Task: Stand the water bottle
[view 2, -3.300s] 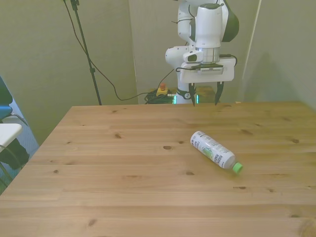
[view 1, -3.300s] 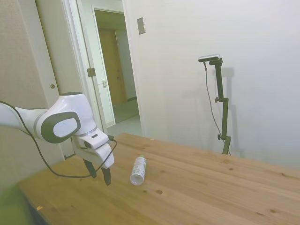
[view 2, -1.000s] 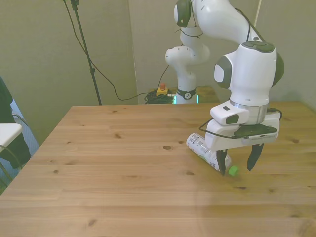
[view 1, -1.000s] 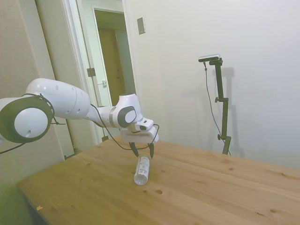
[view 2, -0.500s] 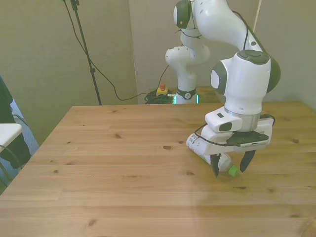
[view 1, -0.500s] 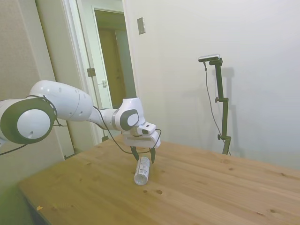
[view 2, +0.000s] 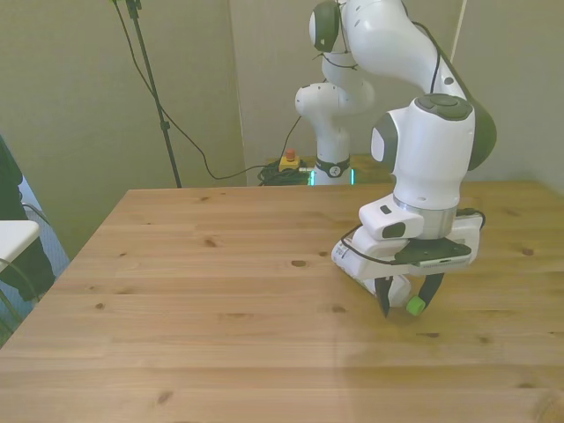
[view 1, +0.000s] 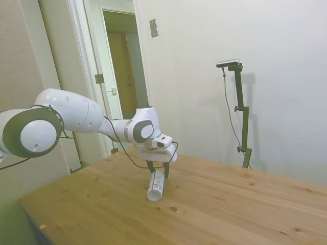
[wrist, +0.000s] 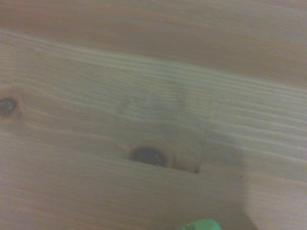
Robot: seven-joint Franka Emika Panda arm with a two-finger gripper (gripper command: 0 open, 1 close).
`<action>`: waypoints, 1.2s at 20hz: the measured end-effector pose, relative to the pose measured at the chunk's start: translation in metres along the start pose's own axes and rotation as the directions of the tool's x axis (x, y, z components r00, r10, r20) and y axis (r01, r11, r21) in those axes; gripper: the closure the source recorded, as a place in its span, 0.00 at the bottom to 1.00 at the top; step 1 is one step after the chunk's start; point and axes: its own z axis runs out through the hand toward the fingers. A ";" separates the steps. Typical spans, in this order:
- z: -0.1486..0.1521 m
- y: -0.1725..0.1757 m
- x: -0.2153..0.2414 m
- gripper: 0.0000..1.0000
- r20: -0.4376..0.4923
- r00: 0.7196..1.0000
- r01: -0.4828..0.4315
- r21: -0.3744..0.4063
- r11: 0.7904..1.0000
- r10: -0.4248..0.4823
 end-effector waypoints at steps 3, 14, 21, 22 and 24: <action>0.000 0.000 0.000 1.00 0.002 1.000 -0.001 0.001 1.000 0.001; -0.003 0.007 0.008 1.00 0.044 0.995 -0.086 -0.030 0.996 0.088; -0.037 -0.007 0.022 1.00 -0.054 0.936 -0.346 0.026 0.938 0.347; -0.048 -0.009 0.023 1.00 -0.097 0.922 -0.373 0.045 0.927 0.376; -0.068 -0.010 0.022 1.00 -0.176 0.888 -0.417 0.078 0.906 0.424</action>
